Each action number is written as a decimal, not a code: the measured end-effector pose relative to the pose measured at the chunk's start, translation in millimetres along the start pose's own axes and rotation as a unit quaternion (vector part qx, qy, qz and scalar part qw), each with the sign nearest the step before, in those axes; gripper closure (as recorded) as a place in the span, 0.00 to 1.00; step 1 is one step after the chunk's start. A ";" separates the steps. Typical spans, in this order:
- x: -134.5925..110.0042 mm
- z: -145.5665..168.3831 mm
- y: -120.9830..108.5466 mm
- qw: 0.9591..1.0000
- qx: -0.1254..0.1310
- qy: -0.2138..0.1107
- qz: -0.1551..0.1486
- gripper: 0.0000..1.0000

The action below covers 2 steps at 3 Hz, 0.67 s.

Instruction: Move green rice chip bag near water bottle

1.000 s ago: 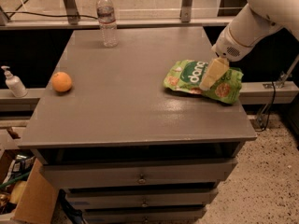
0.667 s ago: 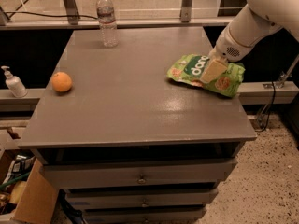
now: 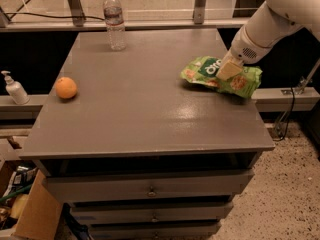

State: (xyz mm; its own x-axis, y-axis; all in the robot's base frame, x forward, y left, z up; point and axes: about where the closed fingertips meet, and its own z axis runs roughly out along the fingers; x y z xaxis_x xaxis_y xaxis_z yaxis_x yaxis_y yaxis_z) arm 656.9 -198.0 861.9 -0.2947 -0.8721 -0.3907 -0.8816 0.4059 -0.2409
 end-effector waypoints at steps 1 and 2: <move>-12.3 -6.8 -2.6 1.000 0.004 -0.010 -0.007 1.00; -32.4 -17.5 -9.2 0.999 0.012 -0.027 -0.016 1.00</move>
Offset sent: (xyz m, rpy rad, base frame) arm 0.0214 0.0334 0.0627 0.0547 -0.1060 0.0552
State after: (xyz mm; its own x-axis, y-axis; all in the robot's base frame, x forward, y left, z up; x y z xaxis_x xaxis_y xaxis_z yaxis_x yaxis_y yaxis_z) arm 668.1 -178.3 892.3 -0.2448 -0.8692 -0.4296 -0.8815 0.3840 -0.2747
